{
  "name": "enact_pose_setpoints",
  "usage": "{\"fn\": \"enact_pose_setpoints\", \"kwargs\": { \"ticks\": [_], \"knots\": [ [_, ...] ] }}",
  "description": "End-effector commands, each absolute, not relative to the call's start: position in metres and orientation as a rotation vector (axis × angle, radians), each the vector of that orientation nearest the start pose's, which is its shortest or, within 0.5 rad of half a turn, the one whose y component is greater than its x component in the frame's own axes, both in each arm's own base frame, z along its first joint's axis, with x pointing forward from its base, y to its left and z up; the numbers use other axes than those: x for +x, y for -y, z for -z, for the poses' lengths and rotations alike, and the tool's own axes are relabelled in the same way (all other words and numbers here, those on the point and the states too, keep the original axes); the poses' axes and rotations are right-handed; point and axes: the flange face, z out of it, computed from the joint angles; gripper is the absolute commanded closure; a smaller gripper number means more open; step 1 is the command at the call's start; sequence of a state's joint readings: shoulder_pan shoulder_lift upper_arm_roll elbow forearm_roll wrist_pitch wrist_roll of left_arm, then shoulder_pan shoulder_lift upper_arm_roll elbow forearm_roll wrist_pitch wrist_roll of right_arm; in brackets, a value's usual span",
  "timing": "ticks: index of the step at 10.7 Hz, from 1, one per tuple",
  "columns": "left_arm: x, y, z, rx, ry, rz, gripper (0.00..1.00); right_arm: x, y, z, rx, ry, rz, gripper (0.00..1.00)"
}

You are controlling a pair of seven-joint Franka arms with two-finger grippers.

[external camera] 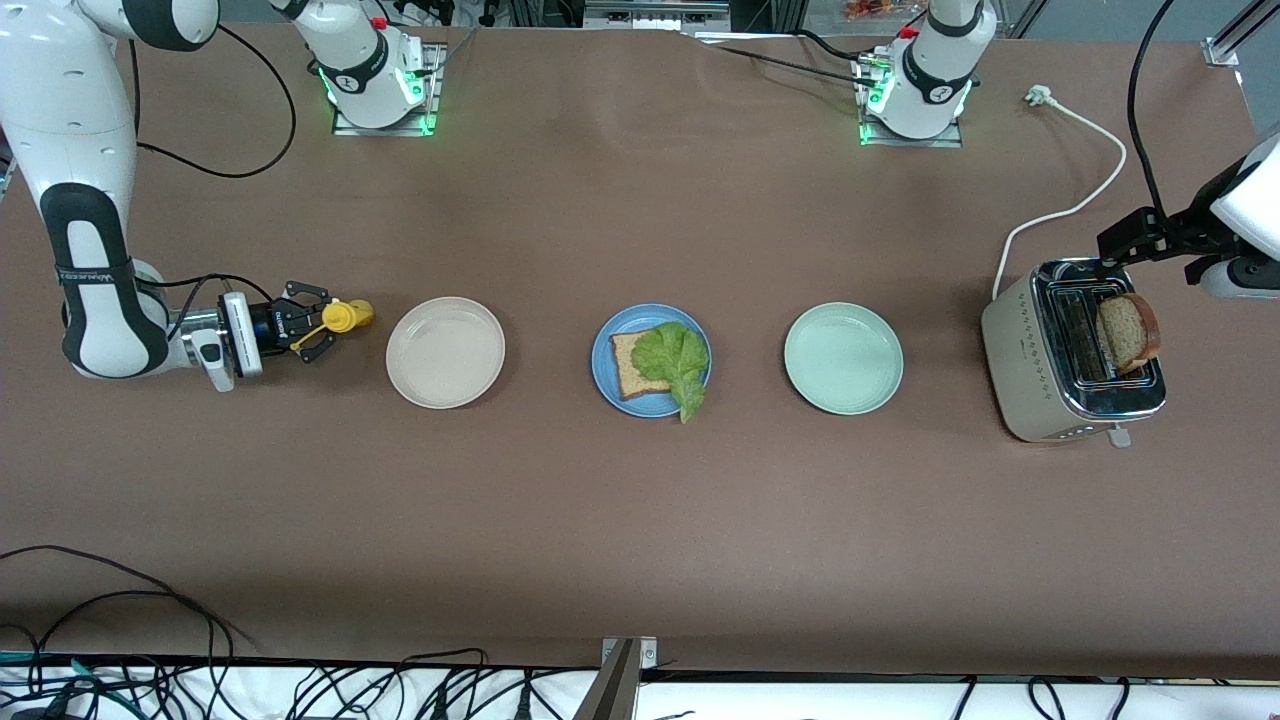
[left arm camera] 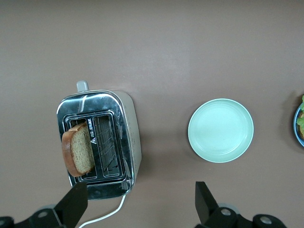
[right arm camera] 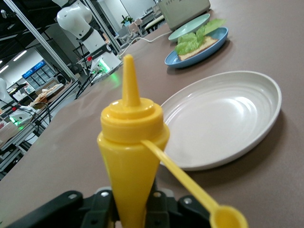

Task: Make sandwich in blue plate with both arms
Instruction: 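Close the right gripper around the yellow mustard bottle, then lift the mustard bottle and carry it over the blue plate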

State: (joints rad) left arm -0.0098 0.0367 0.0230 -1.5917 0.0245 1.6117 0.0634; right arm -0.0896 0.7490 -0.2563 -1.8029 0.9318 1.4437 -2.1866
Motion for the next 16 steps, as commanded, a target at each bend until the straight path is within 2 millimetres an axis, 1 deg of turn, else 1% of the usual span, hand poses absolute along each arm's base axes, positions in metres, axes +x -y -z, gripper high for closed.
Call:
{"fn": "enact_pose_setpoints", "kwargs": {
  "ticks": [1,2,3,4,6,8,9,11,13,14,15,16],
  "knots": [
    [0.568,-0.011,-0.601,-3.127,-0.109,-0.006,0.0,0.544,0.094,-0.144,-1.583,1.218,0.339,0.89],
    [0.568,-0.01,-0.6,-3.127,-0.111,-0.006,0.0,0.546,0.096,-0.155,-1.613,1.211,0.295,0.92],
    [0.567,-0.011,-0.599,-3.127,-0.111,-0.011,0.0,0.549,0.093,-0.17,-1.642,1.216,0.239,0.93],
    [0.568,-0.01,-0.6,-3.127,-0.114,-0.006,0.0,0.55,0.092,-0.18,-1.67,1.203,0.203,0.93],
    [0.568,-0.011,-0.6,-3.127,-0.111,-0.008,0.0,0.553,0.09,-0.188,-1.707,1.169,0.16,0.95],
    [0.568,-0.011,-0.6,-3.127,-0.111,-0.008,0.0,0.559,0.077,-0.206,-1.755,1.144,0.091,0.95],
    [0.568,-0.011,-0.6,-3.127,-0.111,-0.008,0.0,0.563,0.073,-0.223,-1.809,1.14,0.046,0.95],
    [0.568,-0.01,-0.6,-3.127,-0.114,-0.008,0.0,0.572,0.051,-0.26,-1.899,1.146,-0.03,0.95],
    [0.568,-0.01,-0.6,-3.127,-0.114,-0.008,0.0,0.581,0.019,-0.296,-2.013,1.156,-0.105,0.95],
    [0.568,-0.011,-0.599,-3.127,-0.111,-0.011,0.0,0.584,-0.004,-0.313,-2.054,1.175,-0.139,0.95],
    [0.568,-0.011,-0.599,-3.127,-0.111,-0.008,0.0,0.591,-0.026,-0.326,-2.082,1.204,-0.168,0.95],
    [0.568,-0.011,-0.599,-3.127,-0.111,-0.008,0.0,0.598,-0.043,-0.339,-2.139,1.215,-0.215,0.95]
  ]
}}
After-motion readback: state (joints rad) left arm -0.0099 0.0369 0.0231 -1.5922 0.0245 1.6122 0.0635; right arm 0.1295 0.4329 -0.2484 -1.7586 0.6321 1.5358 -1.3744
